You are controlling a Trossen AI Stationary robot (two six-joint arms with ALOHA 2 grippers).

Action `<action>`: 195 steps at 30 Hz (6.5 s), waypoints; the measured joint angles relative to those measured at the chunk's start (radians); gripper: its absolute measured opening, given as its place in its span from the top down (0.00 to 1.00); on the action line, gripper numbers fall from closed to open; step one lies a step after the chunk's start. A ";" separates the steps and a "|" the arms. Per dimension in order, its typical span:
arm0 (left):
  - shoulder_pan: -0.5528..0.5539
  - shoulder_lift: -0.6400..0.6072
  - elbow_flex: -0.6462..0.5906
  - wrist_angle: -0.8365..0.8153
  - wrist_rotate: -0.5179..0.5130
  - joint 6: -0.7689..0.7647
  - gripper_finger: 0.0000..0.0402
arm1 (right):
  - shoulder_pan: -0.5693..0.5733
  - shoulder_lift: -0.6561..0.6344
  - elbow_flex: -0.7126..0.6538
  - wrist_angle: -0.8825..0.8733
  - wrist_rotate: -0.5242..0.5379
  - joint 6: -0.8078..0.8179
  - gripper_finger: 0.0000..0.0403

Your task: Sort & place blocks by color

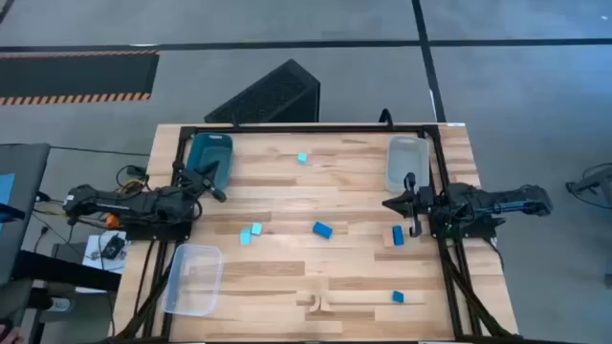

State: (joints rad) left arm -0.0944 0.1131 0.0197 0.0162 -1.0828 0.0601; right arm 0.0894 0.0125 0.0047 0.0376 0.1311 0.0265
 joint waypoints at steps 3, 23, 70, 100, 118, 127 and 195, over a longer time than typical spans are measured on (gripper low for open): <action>0.000 0.000 0.000 0.000 0.000 0.000 1.00 | 0.000 0.000 0.000 0.000 0.000 0.000 0.92; 0.000 0.000 0.000 0.000 0.000 0.000 1.00 | 0.000 0.000 0.000 0.000 0.000 0.000 0.92; 0.009 0.001 -0.001 0.059 0.029 0.015 1.00 | -0.035 -0.007 0.018 0.002 0.081 -0.309 0.92; 0.346 0.196 -0.010 0.443 0.686 0.211 1.00 | -0.028 0.071 0.024 0.075 0.231 0.641 0.97; 0.346 0.323 -0.012 0.669 0.652 0.273 0.94 | 0.057 0.589 0.215 0.092 0.497 0.493 0.95; 0.346 0.352 0.003 0.678 0.658 0.235 0.81 | -0.061 0.642 0.219 0.297 0.460 0.240 0.81; -0.019 0.892 0.011 0.712 0.502 -0.335 0.75 | 0.283 1.447 0.649 -0.906 -0.104 1.311 0.51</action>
State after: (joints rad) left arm -0.1139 1.0052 0.0307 0.7279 -0.5812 -0.2745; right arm 0.3722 1.4597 0.6537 -0.8681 0.0269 1.3378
